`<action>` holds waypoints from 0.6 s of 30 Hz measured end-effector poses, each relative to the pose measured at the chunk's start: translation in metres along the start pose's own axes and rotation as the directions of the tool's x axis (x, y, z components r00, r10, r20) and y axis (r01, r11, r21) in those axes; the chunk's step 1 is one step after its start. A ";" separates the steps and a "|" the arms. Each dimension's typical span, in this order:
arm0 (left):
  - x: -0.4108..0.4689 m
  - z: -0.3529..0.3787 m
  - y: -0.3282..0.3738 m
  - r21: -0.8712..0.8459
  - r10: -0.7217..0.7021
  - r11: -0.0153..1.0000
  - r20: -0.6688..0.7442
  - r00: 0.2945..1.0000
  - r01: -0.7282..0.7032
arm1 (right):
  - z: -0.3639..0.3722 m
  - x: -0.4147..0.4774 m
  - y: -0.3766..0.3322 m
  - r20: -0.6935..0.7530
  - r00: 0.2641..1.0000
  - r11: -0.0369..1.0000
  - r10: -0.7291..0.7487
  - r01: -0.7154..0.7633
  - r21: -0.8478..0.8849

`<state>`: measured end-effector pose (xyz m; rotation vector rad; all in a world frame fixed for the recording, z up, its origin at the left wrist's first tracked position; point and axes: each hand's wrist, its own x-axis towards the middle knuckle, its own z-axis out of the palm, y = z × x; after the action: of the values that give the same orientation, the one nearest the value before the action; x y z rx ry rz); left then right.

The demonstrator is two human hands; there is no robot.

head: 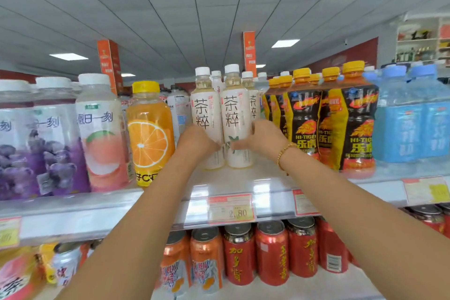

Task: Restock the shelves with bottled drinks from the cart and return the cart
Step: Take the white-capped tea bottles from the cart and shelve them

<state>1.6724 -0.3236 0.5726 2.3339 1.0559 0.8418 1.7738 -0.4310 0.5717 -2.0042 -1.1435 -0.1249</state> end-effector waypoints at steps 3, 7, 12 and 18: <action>0.002 0.002 0.002 0.031 0.015 0.999 -0.029 0.999 -0.014 | 0.004 0.001 -0.002 0.065 0.996 0.990 0.069 -0.060 -0.131; 0.018 0.010 0.003 0.004 -0.007 1.000 -0.075 0.997 0.007 | 0.000 0.017 -0.013 0.100 0.988 0.957 0.120 -0.088 -0.275; 0.040 0.023 -0.001 -0.176 -0.135 0.978 -0.149 0.980 0.108 | 0.013 0.039 -0.009 0.065 0.990 0.947 0.126 -0.100 -0.305; 0.064 0.025 -0.003 -0.076 -0.203 0.978 -0.102 0.974 0.195 | 0.025 0.058 -0.003 0.001 0.986 0.958 0.164 -0.160 -0.238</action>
<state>1.7216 -0.2755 0.5745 2.1060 1.2643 0.9197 1.7989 -0.3735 0.5824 -2.3068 -1.0100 -0.1637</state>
